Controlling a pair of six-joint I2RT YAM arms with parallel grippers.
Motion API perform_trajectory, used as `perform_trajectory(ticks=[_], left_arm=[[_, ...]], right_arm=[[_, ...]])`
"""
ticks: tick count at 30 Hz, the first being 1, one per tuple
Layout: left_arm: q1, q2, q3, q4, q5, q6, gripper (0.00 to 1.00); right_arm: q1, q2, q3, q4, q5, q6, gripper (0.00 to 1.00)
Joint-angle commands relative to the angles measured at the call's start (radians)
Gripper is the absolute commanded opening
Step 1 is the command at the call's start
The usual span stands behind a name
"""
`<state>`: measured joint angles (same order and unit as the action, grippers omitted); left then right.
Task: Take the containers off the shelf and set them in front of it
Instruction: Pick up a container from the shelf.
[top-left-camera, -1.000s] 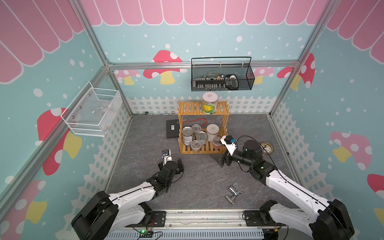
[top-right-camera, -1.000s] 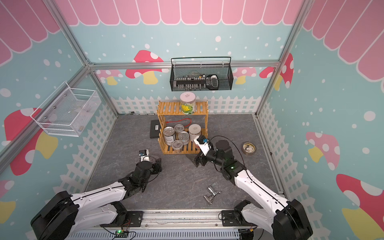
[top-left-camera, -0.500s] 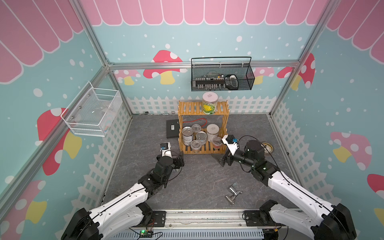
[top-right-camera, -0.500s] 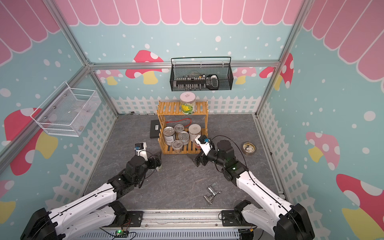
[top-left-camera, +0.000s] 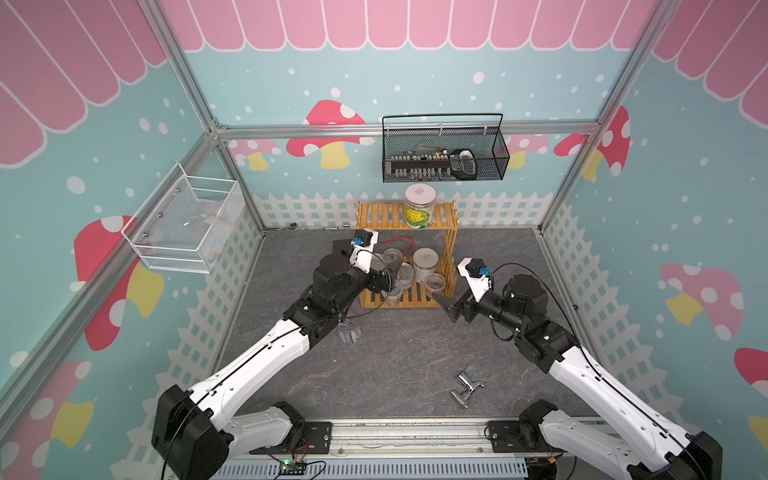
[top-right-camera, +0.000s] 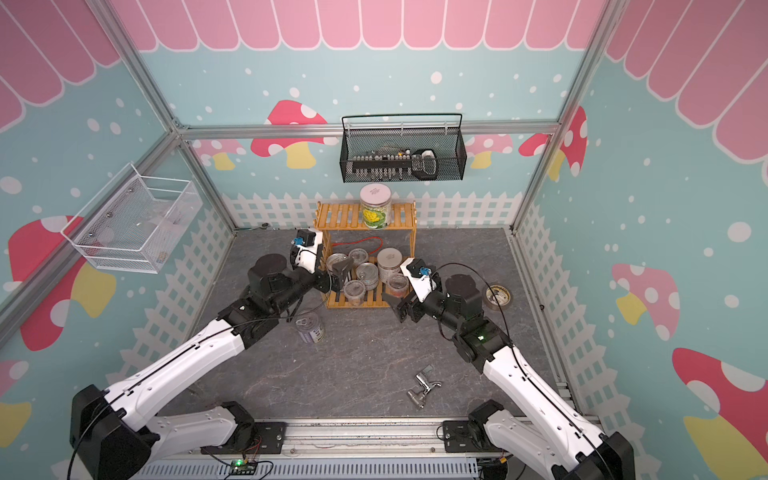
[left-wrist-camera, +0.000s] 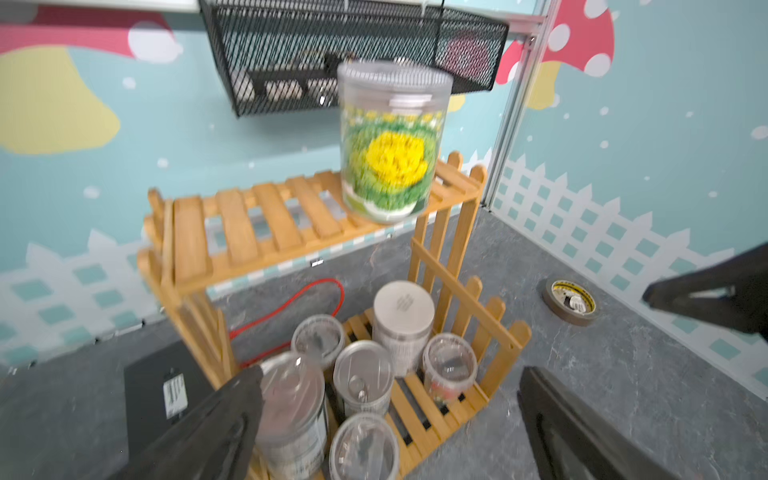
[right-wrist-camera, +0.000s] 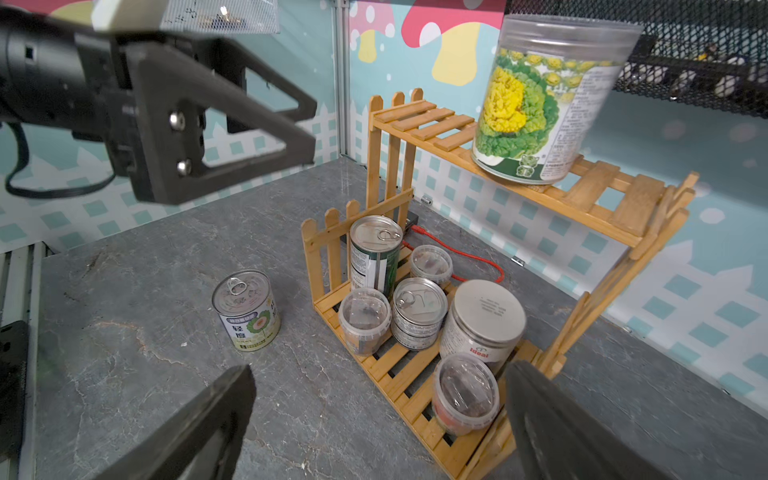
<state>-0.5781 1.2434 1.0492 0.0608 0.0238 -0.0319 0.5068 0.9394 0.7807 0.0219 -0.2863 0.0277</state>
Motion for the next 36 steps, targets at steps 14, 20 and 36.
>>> perform_trajectory(ticks=[14,20,36], left_arm=[[0.033,0.448,0.566,-0.078,0.189,0.054,0.99],[0.051,0.548,0.687,-0.122,0.126,0.032,0.99],[0.067,0.731,0.923,-0.2,0.15,0.052,0.99]], right_arm=[[-0.067,-0.039,0.051,-0.057,0.079,0.012,0.99],[-0.08,-0.024,0.066,-0.056,0.076,0.007,0.99],[-0.117,0.042,0.114,-0.039,0.02,0.0,0.99]])
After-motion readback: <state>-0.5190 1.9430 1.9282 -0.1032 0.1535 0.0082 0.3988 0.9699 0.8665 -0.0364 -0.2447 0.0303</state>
